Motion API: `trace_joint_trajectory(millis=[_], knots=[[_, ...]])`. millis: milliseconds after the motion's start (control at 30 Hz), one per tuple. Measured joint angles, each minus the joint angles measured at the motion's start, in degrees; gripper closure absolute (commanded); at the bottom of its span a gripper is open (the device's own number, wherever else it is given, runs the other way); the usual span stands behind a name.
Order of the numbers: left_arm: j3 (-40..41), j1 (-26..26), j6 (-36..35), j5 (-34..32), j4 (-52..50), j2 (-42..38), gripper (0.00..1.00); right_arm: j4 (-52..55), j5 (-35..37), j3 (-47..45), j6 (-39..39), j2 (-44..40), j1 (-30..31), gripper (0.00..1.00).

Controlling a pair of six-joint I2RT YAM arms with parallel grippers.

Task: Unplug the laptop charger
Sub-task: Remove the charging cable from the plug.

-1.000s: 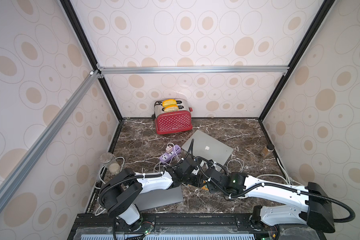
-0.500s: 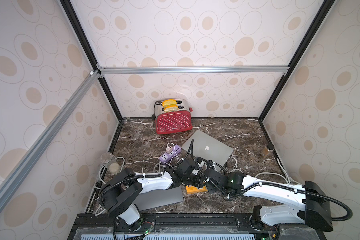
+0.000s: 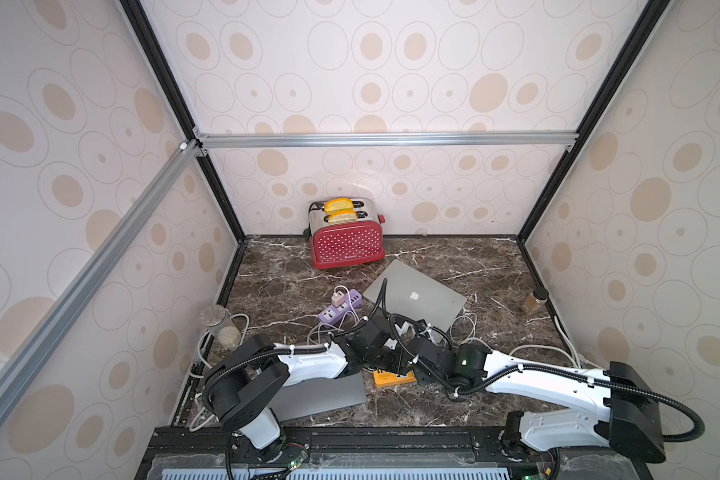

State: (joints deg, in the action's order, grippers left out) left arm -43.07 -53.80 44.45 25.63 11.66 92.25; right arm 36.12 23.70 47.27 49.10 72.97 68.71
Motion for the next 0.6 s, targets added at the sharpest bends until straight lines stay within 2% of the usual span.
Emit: trace_joint_trajectory(millis=[600], knots=[[2.5,-0.8,2.3,-1.7,3.2,-0.5,0.57,2.7,1.7,2.4,1.5,2.5,1.1,1.0]])
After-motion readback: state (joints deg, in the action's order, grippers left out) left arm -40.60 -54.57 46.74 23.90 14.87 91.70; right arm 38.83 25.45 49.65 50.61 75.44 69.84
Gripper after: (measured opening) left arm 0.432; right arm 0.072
